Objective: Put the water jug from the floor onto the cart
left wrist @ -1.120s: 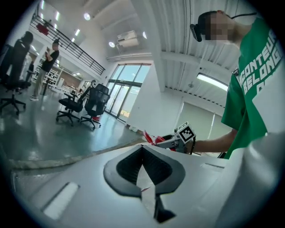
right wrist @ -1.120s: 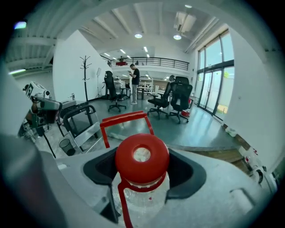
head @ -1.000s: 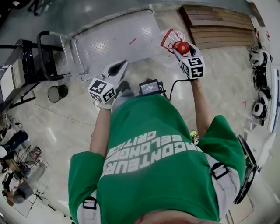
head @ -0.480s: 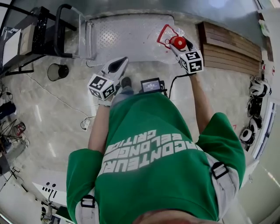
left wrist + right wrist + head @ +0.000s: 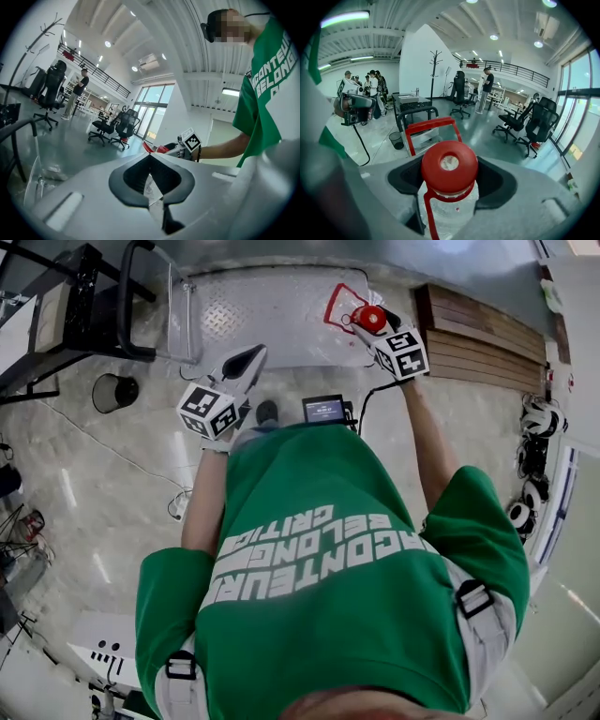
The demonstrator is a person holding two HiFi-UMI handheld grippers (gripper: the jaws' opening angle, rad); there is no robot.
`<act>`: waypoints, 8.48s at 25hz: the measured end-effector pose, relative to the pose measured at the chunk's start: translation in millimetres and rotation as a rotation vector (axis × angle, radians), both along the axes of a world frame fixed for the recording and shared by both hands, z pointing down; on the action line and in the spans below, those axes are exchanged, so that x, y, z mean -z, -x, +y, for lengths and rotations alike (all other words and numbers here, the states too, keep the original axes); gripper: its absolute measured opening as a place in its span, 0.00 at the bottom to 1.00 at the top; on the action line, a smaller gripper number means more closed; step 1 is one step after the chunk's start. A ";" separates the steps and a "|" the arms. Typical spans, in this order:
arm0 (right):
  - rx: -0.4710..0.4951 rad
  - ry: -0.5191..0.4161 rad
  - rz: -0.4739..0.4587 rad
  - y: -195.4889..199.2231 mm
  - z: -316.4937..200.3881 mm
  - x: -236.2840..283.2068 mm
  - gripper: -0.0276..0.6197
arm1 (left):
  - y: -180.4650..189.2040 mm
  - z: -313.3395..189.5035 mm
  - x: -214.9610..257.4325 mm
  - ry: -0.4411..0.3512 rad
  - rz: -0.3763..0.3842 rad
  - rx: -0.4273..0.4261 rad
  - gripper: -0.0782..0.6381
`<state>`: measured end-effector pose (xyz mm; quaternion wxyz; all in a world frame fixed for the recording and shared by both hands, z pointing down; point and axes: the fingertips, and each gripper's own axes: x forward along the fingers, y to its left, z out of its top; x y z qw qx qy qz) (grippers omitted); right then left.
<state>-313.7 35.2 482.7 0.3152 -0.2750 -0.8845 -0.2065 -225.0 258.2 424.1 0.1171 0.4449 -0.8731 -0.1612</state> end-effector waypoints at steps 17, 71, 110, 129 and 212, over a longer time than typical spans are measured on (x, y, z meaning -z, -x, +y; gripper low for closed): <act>0.043 0.006 0.047 42.9 39.5 -22.8 0.51 | 30.4 38.2 -12.1 0.015 0.040 0.053 0.13; 0.560 -0.143 0.310 244.1 118.1 -208.6 0.51 | 215.9 12.3 -49.5 0.131 0.237 0.332 0.13; 0.744 -0.400 0.463 238.2 170.7 -337.6 0.51 | 188.6 51.0 -104.9 0.096 0.398 0.538 0.13; 0.736 -0.457 0.475 217.1 167.2 -347.2 0.51 | 187.4 47.8 -100.8 0.098 0.381 0.506 0.13; 0.068 0.141 -0.059 192.3 31.1 7.7 0.03 | 281.1 -38.0 -14.0 0.087 0.136 -0.038 0.13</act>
